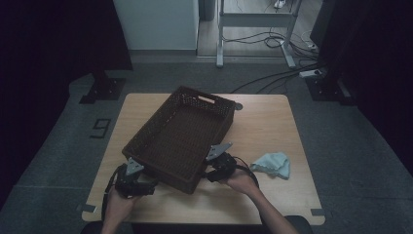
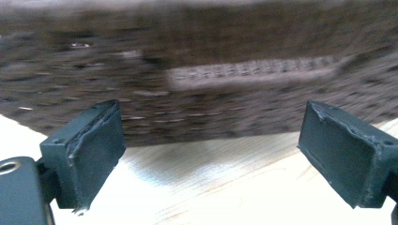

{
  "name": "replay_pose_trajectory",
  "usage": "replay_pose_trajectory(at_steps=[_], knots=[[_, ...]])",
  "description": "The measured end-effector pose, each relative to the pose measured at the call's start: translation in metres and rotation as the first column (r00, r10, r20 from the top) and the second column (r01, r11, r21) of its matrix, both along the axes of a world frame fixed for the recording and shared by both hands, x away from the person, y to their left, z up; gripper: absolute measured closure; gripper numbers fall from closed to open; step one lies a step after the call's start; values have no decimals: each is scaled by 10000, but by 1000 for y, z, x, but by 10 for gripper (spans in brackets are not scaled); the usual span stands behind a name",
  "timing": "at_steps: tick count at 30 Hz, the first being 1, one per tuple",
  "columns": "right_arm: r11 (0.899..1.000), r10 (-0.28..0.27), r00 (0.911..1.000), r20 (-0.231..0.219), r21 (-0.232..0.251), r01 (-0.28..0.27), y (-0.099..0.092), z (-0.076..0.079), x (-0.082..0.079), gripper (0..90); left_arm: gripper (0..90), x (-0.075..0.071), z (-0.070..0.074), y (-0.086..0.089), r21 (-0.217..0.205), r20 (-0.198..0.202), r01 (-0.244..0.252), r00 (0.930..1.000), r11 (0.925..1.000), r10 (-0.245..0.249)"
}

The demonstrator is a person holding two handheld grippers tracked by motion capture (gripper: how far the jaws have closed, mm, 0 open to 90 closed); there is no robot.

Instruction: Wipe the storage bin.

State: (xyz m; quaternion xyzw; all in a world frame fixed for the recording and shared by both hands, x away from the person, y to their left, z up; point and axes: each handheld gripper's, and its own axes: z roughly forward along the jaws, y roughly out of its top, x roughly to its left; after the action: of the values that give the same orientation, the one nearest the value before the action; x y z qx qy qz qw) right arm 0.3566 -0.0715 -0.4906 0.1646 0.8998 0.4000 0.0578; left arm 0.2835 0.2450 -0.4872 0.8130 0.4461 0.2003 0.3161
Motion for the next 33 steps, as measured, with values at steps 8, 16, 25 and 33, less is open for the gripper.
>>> replay_pose_trajectory(at_steps=[8, 16, 25, 33], knots=[[9992, 402, 9992, 74, -37, -401, 9, 3, -6, 452, 72, -7, 4, -1, -310, -29, 530, 9986, 9981, -531], [9953, -969, 9949, 295, 37, 968, -16, 8, 13, 462, 181, -8, 2, -16, -198, -169, 1462, 9891, 9891, -1465], [9957, -927, 9952, 320, 51, 926, -7, 4, 24, 487, 191, -6, 3, -22, -43, 102, 1771, 9841, 9842, -1770], [9977, -683, 9975, 189, -13, 684, -4, 7, 20, 583, 240, -10, 5, -22, 323, 43, 1809, 9834, 9830, -1812]])
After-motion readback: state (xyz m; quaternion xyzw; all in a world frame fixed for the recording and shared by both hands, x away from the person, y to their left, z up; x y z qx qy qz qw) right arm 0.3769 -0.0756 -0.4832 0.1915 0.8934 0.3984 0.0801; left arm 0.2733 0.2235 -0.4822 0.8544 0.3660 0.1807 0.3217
